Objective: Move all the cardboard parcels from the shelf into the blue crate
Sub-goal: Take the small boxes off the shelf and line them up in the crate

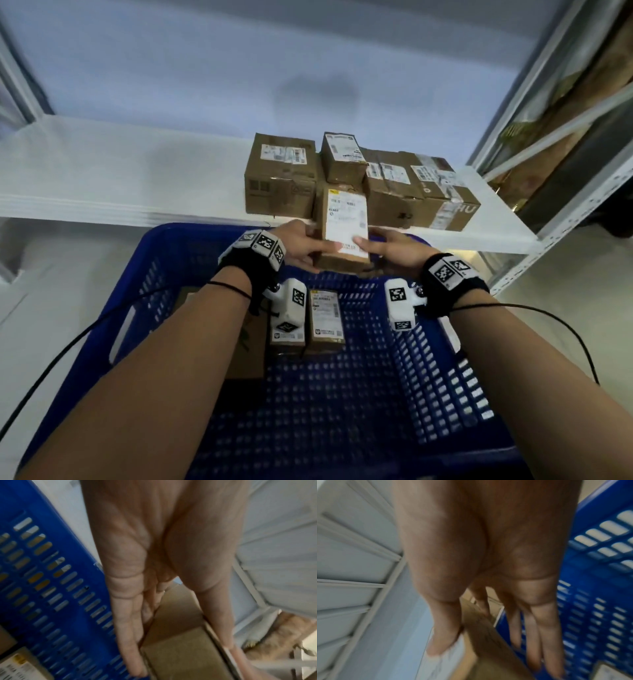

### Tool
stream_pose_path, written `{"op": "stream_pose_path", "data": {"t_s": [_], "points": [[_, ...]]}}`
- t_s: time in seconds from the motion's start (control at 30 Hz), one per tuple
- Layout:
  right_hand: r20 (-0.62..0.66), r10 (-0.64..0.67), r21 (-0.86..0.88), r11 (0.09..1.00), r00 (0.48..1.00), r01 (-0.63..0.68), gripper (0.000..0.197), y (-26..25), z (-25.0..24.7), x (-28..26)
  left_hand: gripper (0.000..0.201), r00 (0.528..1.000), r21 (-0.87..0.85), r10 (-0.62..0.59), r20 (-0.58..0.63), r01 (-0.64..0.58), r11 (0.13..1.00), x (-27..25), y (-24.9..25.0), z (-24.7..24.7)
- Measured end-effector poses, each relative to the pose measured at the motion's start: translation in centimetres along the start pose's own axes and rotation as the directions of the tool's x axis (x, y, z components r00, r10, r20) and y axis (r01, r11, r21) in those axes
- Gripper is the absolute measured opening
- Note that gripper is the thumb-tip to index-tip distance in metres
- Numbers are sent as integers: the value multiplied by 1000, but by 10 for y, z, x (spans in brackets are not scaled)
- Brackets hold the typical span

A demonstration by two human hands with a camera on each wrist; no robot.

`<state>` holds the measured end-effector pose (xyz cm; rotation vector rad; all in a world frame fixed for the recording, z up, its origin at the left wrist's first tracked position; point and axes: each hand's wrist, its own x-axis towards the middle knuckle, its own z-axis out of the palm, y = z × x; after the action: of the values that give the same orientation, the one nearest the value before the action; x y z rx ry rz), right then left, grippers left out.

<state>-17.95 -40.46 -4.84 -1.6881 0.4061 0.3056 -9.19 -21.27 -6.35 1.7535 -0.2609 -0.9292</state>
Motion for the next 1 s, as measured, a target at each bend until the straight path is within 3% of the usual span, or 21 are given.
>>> {"op": "stream_pose_path", "data": {"t_s": [0.13, 0.3, 0.37, 0.43, 0.53, 0.67, 0.77, 0.87, 1.0], "points": [[45, 88, -83, 993, 995, -84, 39, 35, -9, 16, 64, 996, 167, -91, 18, 86, 982, 22, -22, 19], [31, 283, -258, 929, 959, -266, 47, 91, -24, 41, 38, 995, 472, -68, -80, 97, 876, 43, -59, 23], [-40, 350, -447, 832, 936, -329, 47, 115, -29, 49, 35, 987, 528, -87, -136, 146, 837, 51, -76, 18], [-170, 330, -671, 652, 928, -354, 50, 140, -36, 59, 32, 979, 580, -98, -181, 187, 793, 59, -91, 13], [-316, 360, -714, 519, 878, -470, 57, 185, -46, 86, 29, 970, 633, -105, -221, 224, 741, 72, -110, 7], [-397, 405, -596, 569, 824, -567, 55, 220, -34, 109, 23, 956, 701, -161, -246, 290, 652, 81, -123, 2], [-369, 413, -615, 564, 833, -551, 49, 235, -20, 119, 45, 936, 770, -218, -275, 350, 533, 84, -136, -4], [-366, 419, -577, 598, 831, -556, 48, 257, -16, 129, 53, 932, 795, -261, -251, 352, 494, 88, -144, -4], [-357, 427, -555, 618, 831, -556, 46, 267, 0, 132, 43, 938, 803, -256, -233, 335, 493, 92, -142, -6]]}}
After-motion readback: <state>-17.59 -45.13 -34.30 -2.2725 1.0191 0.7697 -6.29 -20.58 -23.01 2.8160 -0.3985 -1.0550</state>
